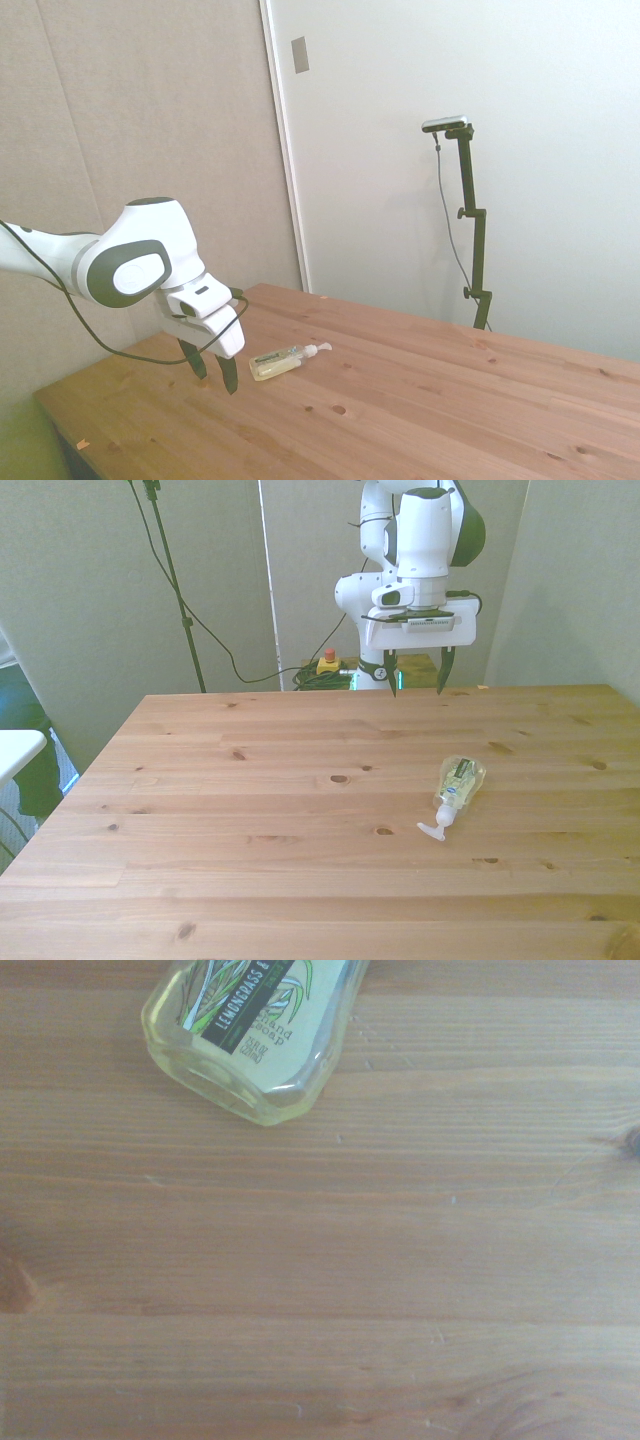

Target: Stand the sanitizer

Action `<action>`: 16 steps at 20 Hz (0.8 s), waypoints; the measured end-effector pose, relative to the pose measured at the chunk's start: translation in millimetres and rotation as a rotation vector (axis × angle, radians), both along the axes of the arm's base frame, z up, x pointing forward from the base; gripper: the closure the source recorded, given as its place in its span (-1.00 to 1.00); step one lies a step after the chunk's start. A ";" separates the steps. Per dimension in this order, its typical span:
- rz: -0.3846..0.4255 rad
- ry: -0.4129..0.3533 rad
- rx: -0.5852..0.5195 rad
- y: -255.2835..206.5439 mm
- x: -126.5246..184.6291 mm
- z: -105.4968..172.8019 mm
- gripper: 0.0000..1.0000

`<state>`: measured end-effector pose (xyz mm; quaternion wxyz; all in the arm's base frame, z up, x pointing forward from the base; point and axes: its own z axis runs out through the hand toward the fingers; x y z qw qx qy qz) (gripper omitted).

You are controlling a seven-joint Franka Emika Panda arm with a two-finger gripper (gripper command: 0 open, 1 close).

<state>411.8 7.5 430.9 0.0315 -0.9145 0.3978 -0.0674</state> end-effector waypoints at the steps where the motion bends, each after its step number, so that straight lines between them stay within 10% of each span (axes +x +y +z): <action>1: 0.000 0.001 0.001 -0.3 0.1 0.0 -1.00; 16: -0.272 -0.153 0.092 -3.8 123.8 19.2 -1.00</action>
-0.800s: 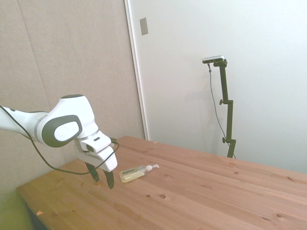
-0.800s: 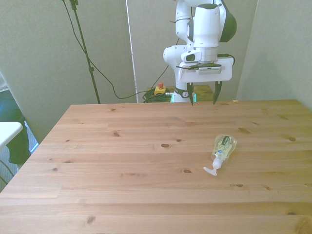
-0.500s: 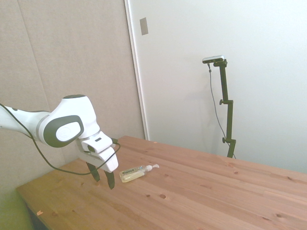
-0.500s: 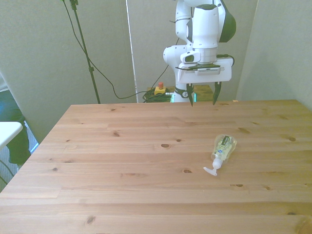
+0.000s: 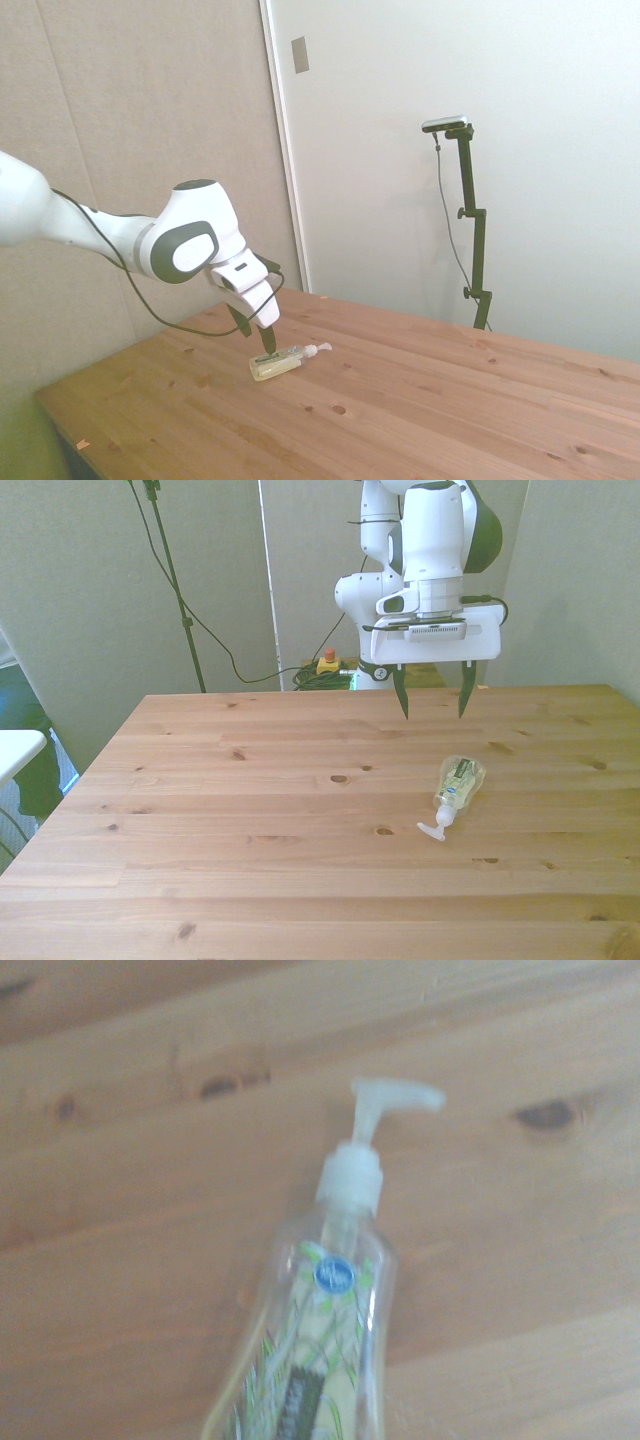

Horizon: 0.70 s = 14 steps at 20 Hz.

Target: Stand the sanitizer

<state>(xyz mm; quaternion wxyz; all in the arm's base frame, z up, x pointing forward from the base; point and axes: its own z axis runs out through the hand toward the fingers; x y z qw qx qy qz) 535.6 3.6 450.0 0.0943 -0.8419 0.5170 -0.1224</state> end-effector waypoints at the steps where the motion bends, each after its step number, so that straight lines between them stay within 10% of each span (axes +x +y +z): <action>1: -0.028 -0.009 0.002 0.2 12.3 -1.7 -1.00; 14: -0.175 0.013 -0.022 4.4 124.3 -62.3 -1.00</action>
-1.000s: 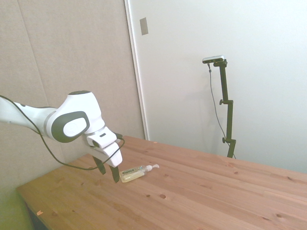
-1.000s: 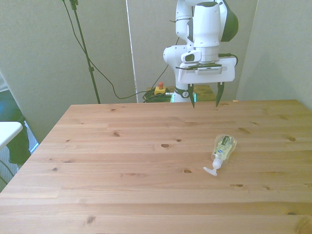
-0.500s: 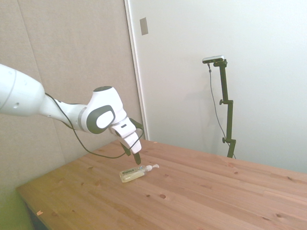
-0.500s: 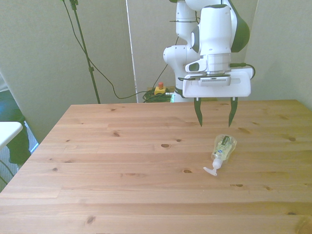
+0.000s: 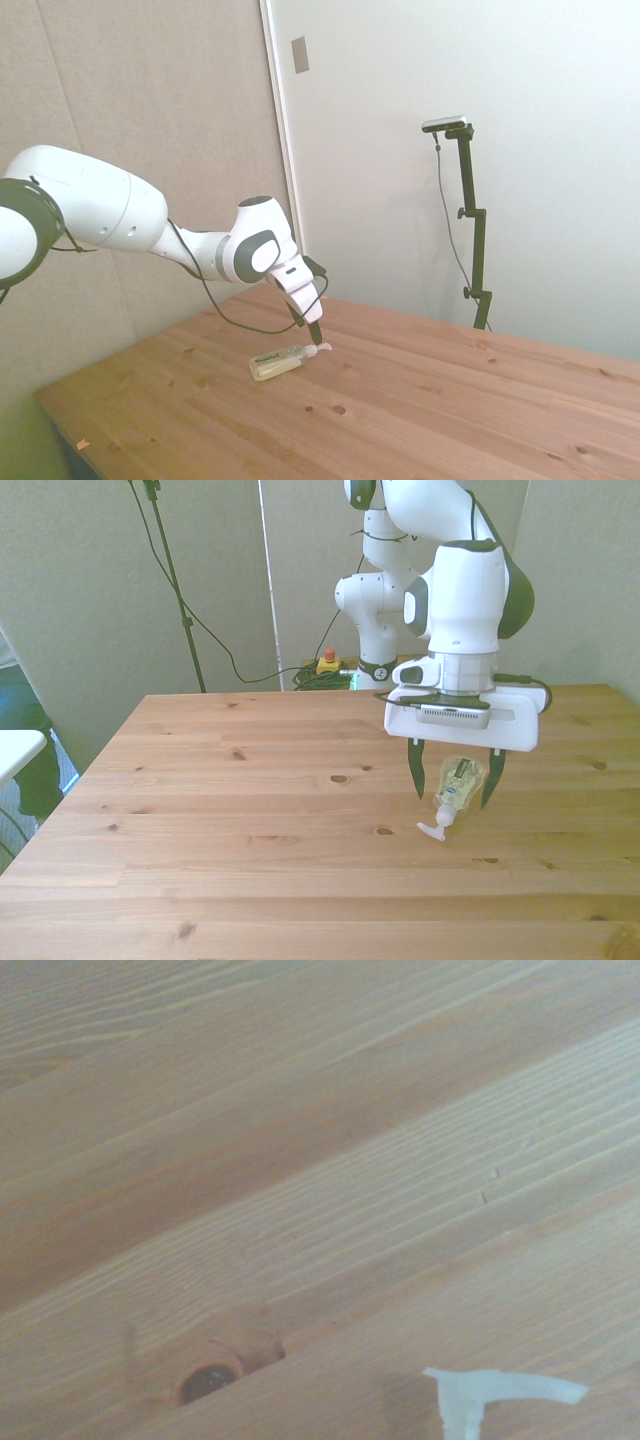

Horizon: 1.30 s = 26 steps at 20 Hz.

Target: Stand the sanitizer

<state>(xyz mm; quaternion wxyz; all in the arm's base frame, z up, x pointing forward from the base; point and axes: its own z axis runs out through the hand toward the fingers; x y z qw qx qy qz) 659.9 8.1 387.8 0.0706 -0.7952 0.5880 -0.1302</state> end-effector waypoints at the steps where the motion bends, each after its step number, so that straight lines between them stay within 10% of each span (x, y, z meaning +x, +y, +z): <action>1: -0.005 0.004 -0.004 -1.0 3.4 -4.8 -1.00; 6: -0.018 0.024 -0.014 -7.4 12.3 -23.8 -1.00; 7: -0.018 0.029 -0.014 -7.3 12.4 -27.1 1.00; 26: -0.036 0.042 -0.015 -16.3 13.1 -37.5 1.00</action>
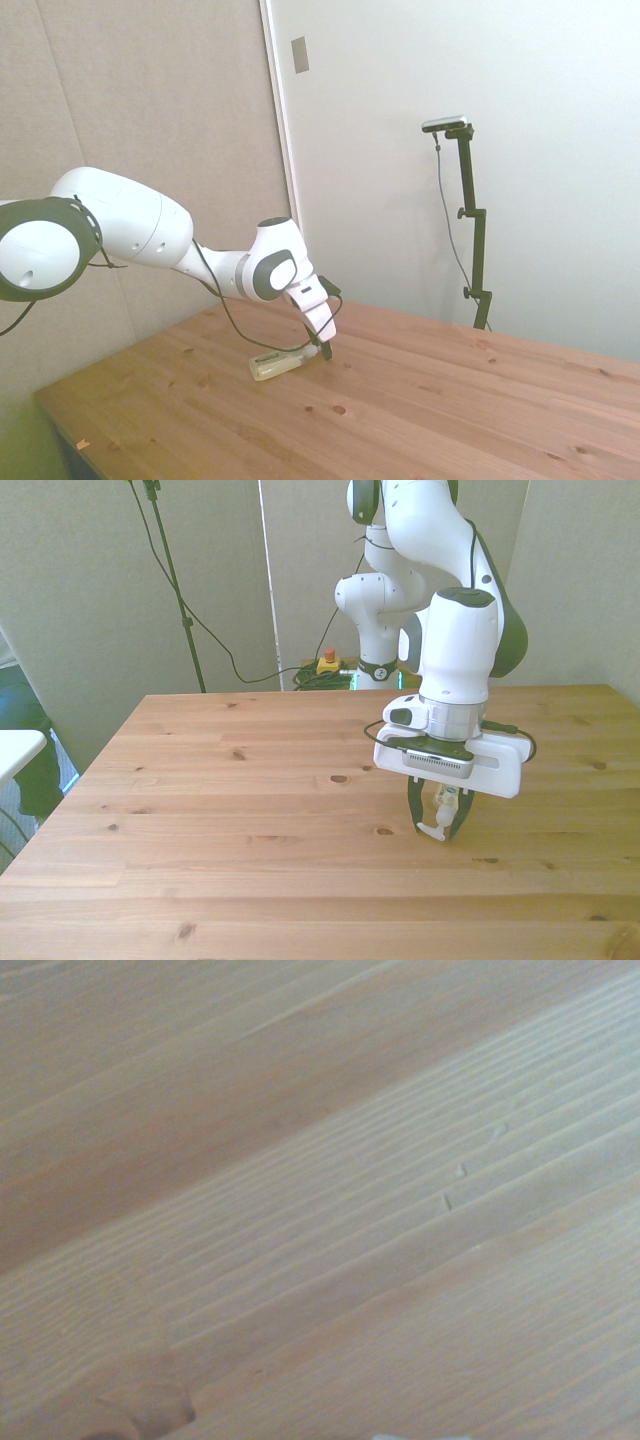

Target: Stand the sanitizer

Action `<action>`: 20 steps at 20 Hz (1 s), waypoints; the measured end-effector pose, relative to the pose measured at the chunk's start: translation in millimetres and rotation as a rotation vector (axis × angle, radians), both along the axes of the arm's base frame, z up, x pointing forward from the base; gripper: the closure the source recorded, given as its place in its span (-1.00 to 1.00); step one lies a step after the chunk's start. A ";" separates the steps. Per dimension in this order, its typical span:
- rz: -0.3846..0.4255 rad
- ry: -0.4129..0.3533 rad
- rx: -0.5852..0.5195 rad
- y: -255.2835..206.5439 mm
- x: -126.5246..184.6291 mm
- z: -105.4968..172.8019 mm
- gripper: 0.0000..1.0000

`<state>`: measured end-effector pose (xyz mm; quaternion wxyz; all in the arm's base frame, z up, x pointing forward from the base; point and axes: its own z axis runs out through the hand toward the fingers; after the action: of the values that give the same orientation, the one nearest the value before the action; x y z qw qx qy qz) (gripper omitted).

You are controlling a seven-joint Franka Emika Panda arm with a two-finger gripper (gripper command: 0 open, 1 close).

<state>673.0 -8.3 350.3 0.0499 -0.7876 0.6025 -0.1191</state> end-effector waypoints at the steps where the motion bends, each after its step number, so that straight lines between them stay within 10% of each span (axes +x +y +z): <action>1: 0.001 0.002 0.001 -0.2 -0.1 -0.1 1.00; 16: 0.026 0.005 0.006 -9.9 -1.0 4.2 1.00; 20: 0.025 -0.110 -0.076 -25.9 -1.8 52.3 1.00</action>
<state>671.1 -34.2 402.6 0.0546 -0.7886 0.5841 -0.1842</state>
